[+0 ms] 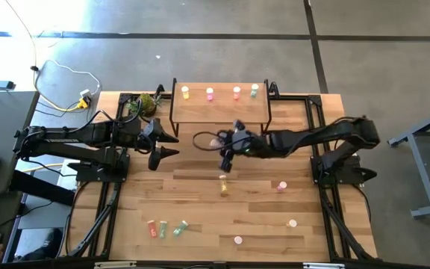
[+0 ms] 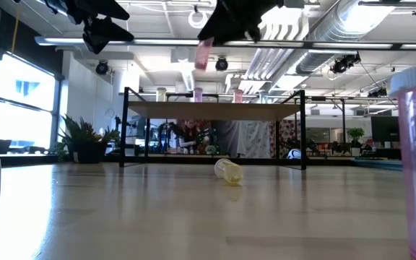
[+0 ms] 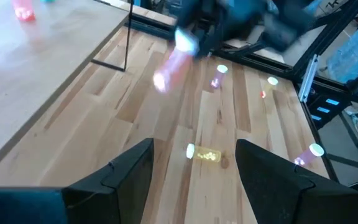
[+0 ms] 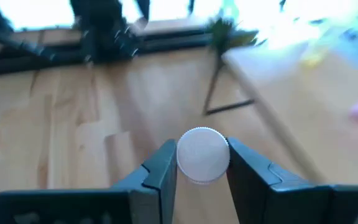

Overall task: Pick and place medicine bottles onto shelf by color
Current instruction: Put the top red pill bottle on the shelf

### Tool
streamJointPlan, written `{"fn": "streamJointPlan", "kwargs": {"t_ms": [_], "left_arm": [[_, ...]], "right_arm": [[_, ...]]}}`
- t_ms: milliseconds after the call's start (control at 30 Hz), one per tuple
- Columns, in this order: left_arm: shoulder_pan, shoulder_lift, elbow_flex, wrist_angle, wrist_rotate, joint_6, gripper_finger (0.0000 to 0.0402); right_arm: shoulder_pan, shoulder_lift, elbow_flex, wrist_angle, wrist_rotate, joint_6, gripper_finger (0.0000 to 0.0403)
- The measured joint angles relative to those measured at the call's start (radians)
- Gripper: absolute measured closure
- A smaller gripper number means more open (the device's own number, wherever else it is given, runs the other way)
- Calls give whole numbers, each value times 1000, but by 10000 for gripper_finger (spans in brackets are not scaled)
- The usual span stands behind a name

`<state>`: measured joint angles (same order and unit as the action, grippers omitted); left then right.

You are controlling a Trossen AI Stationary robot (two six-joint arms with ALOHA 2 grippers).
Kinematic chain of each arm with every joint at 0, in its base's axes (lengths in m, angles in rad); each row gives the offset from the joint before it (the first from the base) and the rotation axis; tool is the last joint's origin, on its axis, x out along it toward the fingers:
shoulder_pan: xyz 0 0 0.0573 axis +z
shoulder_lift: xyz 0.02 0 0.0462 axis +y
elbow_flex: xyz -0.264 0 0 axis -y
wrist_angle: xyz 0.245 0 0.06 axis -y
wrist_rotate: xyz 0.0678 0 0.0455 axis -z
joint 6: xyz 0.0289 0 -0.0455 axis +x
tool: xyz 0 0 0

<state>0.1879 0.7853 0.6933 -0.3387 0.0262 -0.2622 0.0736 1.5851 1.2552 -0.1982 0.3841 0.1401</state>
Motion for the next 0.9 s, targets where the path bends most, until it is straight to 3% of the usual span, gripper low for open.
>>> {"fn": "streamJointPlan", "kwargs": {"t_ms": [467, 767, 900], "left_arm": [[2, 0, 0, 134, -117, 101, 186], [2, 0, 0, 234, -228, 220, 186], [2, 0, 0, 242, -268, 232, 186]], "right_arm": [[-103, -270, 0, -21, 128, -169, 299], [-227, -378, 0, -15, 128, -285, 299], [-303, -392, 0, -26, 70, -322, 299]]}}
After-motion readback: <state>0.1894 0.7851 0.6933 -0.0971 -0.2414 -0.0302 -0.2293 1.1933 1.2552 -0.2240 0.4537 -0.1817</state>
